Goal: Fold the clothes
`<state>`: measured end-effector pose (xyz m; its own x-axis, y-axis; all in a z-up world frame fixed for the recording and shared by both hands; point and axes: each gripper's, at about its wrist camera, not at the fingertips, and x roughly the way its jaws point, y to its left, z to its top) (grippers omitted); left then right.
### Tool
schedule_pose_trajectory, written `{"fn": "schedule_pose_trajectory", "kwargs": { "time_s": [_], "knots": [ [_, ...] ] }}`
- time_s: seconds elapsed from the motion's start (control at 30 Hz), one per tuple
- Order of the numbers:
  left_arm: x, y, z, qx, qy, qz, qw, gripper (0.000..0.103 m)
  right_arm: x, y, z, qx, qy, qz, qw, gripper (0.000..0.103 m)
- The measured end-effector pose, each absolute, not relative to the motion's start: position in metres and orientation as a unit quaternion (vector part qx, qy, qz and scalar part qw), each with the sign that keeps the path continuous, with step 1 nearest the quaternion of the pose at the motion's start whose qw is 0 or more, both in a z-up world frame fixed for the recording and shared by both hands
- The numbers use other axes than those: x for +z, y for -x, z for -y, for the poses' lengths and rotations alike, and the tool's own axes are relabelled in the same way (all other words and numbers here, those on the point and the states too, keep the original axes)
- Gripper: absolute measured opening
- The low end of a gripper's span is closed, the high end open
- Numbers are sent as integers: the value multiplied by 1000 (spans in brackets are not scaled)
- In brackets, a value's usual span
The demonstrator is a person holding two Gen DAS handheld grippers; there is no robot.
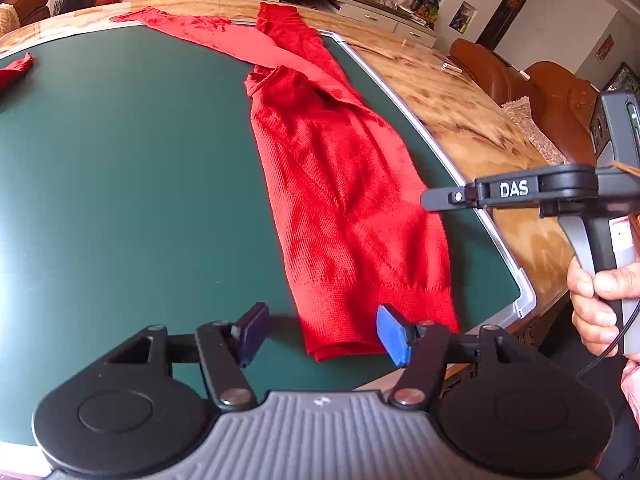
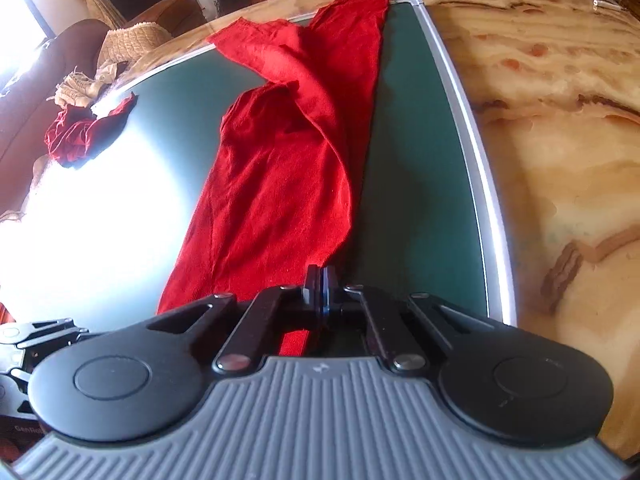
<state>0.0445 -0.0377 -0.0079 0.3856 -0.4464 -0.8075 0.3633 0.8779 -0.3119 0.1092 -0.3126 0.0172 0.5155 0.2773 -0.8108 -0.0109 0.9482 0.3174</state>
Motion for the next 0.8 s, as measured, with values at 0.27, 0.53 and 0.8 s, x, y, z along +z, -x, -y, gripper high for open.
{"fn": "schedule_pose_trajectory", "kwargs": {
  "time_s": [0.27,0.53,0.8],
  "knots": [
    [-6,-43,46,-249,24,-498,830,79,5,-121,313,61,-130,-491,859,3],
    [-5,-43,57,-251,0,-499,829,76,0,-114,314,44,-137,-476,868,8],
    [-4,-46,66,-240,-16,-502,831,68,5,-74,313,41,-172,-483,857,40]
  ]
}}
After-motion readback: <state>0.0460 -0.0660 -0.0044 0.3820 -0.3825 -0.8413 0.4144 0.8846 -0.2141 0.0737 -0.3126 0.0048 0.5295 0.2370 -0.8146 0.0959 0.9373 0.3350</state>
